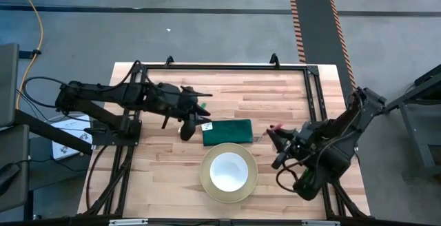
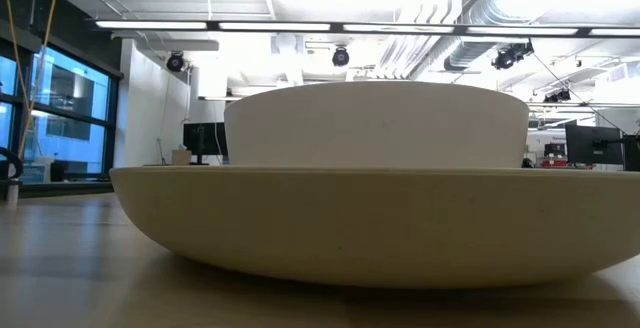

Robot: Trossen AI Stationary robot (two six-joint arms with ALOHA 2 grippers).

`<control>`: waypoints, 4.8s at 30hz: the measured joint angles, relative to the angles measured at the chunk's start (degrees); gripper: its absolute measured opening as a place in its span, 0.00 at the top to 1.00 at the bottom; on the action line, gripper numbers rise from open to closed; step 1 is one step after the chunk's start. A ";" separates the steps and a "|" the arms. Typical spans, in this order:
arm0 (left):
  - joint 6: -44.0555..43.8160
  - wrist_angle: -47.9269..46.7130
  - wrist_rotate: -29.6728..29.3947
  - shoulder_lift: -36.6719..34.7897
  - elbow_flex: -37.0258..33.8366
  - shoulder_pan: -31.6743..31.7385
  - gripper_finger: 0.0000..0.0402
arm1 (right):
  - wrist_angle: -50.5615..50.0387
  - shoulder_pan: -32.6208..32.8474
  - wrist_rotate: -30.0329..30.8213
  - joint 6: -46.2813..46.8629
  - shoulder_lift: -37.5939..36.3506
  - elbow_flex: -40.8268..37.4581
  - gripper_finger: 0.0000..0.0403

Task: Set table place
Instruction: Put the red fork to the right of the yellow plate

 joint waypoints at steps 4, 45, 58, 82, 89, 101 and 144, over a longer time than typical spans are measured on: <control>-0.81 -0.48 -0.90 0.00 0.00 -1.16 0.71 | -0.40 1.74 -2.04 2.10 0.48 0.00 0.87; 0.10 -2.69 -0.38 0.00 0.00 -1.68 0.71 | -1.40 5.40 -50.10 13.81 -3.03 0.00 0.89; -1.83 -6.00 3.40 0.02 0.00 -1.70 0.71 | -2.04 -0.22 -67.69 9.68 -1.29 0.00 0.89; -3.18 -13.11 7.82 0.02 0.00 -1.68 0.71 | 5.33 -10.33 -77.52 3.25 9.93 0.00 0.89; -2.87 -15.59 9.08 0.02 0.00 -1.68 0.71 | 4.77 -15.13 -80.96 6.37 10.18 0.00 0.89; -0.65 -19.41 9.10 0.02 0.00 -1.68 0.71 | 0.54 -19.77 -82.36 6.52 10.18 0.00 0.89; -1.81 -20.48 9.48 0.02 0.00 -1.68 0.71 | 2.64 -26.76 -69.34 4.04 -16.76 -20.86 0.89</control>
